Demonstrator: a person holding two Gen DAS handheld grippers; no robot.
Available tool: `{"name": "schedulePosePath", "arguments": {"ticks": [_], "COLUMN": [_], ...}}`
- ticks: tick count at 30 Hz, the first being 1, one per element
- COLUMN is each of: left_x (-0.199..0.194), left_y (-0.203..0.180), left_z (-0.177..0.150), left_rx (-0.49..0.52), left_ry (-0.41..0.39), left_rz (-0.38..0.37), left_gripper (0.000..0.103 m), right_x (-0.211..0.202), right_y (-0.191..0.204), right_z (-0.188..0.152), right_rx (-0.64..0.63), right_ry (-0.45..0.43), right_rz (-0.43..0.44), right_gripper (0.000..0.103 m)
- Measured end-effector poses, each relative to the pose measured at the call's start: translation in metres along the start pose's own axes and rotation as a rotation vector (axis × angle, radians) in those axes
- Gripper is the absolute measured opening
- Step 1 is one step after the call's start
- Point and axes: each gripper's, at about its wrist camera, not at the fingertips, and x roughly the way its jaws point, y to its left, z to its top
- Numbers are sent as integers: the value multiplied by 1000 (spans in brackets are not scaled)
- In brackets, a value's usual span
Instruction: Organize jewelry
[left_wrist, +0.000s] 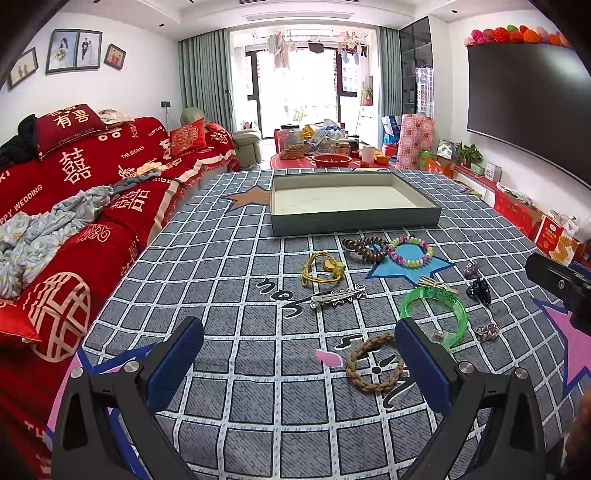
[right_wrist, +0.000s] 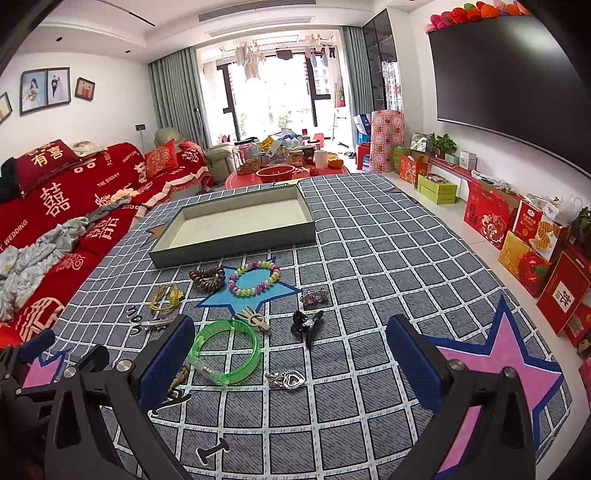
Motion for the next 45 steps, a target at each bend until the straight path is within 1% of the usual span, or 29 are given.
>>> {"name": "schedulePosePath", "arguments": {"ticks": [22, 29, 45], "left_x": [2, 6, 15], "left_y": [3, 4, 7], "left_z": [-3, -3, -2], "left_rx": [-6, -12, -25], "left_ry": [12, 28, 66], "left_rz": [-5, -3, 9], "left_gripper": [103, 103, 103], "right_x": [1, 5, 8], "right_y": [2, 10, 6], "right_z": [-2, -5, -5], "right_rx": [4, 6, 8], "right_ry": [4, 16, 23], "right_rz": [5, 9, 18], "right_gripper": [103, 103, 103]}}
